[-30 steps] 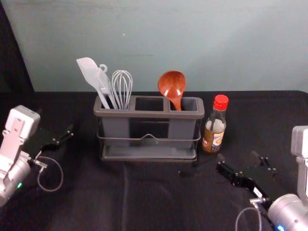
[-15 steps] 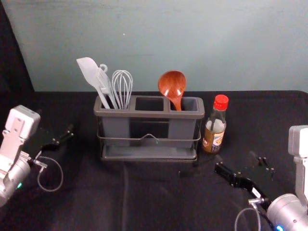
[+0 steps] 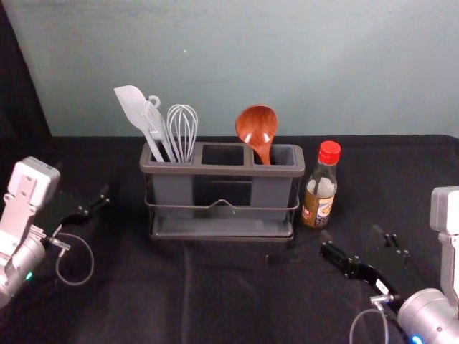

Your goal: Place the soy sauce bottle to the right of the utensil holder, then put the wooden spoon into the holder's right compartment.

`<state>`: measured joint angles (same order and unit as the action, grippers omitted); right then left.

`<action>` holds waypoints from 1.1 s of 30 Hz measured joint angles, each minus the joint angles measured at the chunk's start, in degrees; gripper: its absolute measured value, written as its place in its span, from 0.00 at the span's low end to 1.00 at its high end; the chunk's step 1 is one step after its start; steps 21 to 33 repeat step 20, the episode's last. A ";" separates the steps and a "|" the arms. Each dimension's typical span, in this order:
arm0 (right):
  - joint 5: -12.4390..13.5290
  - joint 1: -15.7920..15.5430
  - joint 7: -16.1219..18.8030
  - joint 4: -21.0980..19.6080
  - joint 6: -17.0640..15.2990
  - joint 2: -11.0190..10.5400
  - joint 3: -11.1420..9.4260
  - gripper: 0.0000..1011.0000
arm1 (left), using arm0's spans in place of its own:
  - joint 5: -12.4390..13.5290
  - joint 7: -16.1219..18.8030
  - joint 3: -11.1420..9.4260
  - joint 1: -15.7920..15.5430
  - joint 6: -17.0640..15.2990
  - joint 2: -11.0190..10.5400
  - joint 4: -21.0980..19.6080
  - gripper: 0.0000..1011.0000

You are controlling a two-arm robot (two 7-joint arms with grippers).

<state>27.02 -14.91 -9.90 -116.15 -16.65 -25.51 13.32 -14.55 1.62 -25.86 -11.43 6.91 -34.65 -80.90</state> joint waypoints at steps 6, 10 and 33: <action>0.03 0.00 0.00 0.00 0.02 0.00 0.00 0.99 | 0.00 0.00 0.00 0.00 0.00 0.00 0.00 1.00; 0.04 0.00 0.00 0.00 0.04 0.00 0.00 0.99 | 0.00 0.00 0.00 0.00 0.00 0.00 0.00 1.00; 0.05 0.00 0.00 0.00 0.04 0.00 0.00 0.99 | 0.00 0.00 0.00 0.00 0.00 0.00 0.00 1.00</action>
